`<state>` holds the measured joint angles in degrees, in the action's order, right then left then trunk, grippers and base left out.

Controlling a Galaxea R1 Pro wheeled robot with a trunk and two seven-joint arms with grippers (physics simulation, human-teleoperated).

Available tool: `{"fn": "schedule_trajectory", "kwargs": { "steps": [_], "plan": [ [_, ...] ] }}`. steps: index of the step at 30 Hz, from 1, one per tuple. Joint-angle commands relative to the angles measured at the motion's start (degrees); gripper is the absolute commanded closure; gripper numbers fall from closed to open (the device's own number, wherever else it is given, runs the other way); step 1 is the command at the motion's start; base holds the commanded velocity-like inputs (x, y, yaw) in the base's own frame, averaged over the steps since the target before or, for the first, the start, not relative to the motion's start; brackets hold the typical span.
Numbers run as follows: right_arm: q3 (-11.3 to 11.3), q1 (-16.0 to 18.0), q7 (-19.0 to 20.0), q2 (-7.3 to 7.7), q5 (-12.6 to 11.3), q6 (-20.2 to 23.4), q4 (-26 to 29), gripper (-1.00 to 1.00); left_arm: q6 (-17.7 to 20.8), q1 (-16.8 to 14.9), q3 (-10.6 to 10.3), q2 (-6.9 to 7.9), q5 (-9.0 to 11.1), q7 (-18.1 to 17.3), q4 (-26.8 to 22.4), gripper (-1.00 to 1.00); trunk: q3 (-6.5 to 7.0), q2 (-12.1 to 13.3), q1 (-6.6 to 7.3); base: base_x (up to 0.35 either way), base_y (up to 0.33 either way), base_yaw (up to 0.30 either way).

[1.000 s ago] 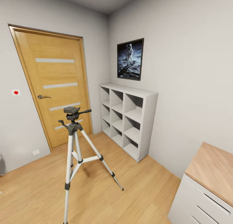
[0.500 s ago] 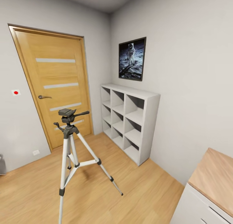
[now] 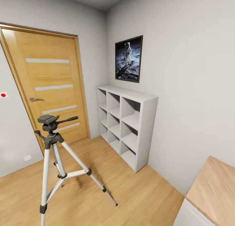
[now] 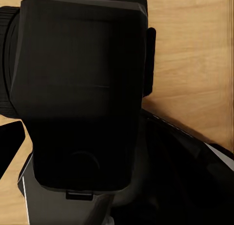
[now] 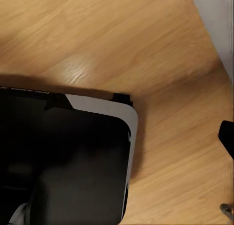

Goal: Attach the digital camera to the camera tripod in the bedroom.

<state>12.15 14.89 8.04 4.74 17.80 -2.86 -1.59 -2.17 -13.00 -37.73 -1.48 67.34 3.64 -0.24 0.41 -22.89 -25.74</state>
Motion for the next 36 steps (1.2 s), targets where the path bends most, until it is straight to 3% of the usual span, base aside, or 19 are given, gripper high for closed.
{"fn": "schedule_trajectory", "kwargs": {
  "steps": [1, 13, 22, 36],
  "plan": [
    [0.47, 0.05, 0.14, 0.03, 0.47, -0.3, -0.17, -1.0, -0.11, 0.0, -0.48, 0.0, 0.25, 0.27, -0.02, 1.0, -0.02, -0.03, -0.04, 0.242, -0.238, 0.0],
    [0.51, 0.05, 0.21, -0.12, 0.73, -0.22, -0.17, -1.0, -0.11, 0.0, -0.41, 0.16, 0.57, 0.43, 0.06, 1.0, -0.02, -0.03, -0.04, 0.242, -0.238, 0.032],
    [0.33, 0.05, 0.06, -0.11, 0.74, -0.21, -0.19, -1.0, -0.16, 0.0, -0.41, 0.16, 0.65, 0.48, 0.06, 1.0, -0.02, -0.03, -0.04, 0.199, -0.194, 0.245],
    [0.23, 0.05, 0.04, -0.09, 0.74, -0.21, -0.18, -1.0, -0.2, 0.0, -0.41, 0.16, 0.69, 0.49, 0.06, 1.0, -0.02, -0.03, -0.04, 0.013, -0.013, 0.274]
  ]
}}
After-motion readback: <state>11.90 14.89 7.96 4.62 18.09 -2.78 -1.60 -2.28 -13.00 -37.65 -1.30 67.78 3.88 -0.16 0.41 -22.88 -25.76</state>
